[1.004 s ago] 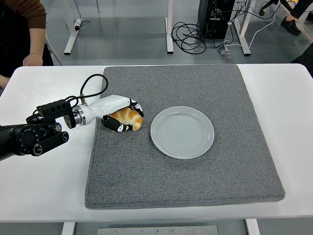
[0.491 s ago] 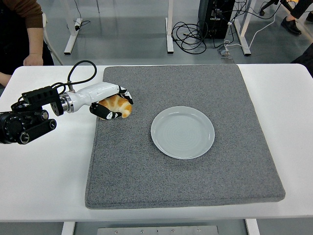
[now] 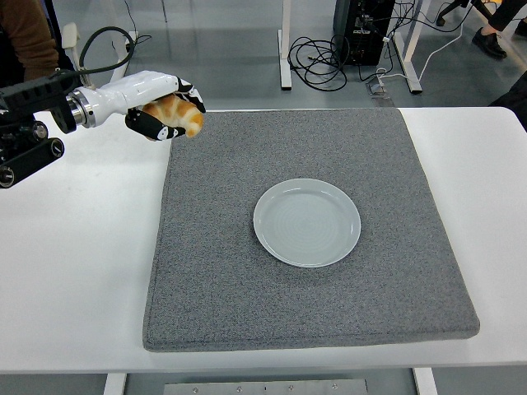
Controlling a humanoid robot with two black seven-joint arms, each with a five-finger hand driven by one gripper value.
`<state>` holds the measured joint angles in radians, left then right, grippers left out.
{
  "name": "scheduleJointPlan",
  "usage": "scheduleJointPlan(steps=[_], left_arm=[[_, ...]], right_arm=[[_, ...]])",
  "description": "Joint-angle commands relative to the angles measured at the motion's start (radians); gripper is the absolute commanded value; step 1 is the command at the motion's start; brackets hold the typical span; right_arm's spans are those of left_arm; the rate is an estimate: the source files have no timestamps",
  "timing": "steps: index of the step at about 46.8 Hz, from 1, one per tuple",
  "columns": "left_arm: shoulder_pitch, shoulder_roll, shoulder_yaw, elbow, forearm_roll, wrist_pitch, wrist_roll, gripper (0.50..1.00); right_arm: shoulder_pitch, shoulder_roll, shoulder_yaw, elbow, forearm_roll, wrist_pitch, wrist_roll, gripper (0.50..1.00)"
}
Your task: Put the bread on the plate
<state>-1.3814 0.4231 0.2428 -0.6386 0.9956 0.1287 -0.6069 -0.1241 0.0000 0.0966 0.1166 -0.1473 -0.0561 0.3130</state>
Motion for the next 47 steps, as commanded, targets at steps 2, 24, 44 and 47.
scheduleJointPlan(steps=[2, 24, 44, 47], left_arm=[[-0.022, -0.010, -0.002, 0.078, -0.020, -0.027, -0.001, 0.500], [-0.134, -0.119, 0.004, 0.166, -0.066, -0.107, -0.004, 0.500], [-0.203, -0.253, 0.007, 0.149, -0.065, -0.115, -0.004, 0.500], [-0.203, -0.271, 0.007, 0.137, -0.063, -0.115, -0.004, 0.500]], right_arm=[[0.000, 0.000, 0.000, 0.000, 0.000, -0.001, 0.000, 1.000], [0.000, 0.000, 0.000, 0.000, 0.000, 0.001, 0.000, 1.000], [0.000, 0.000, 0.000, 0.000, 0.000, -0.001, 0.000, 1.000], [0.000, 0.000, 0.000, 0.000, 0.000, -0.001, 0.000, 1.000]])
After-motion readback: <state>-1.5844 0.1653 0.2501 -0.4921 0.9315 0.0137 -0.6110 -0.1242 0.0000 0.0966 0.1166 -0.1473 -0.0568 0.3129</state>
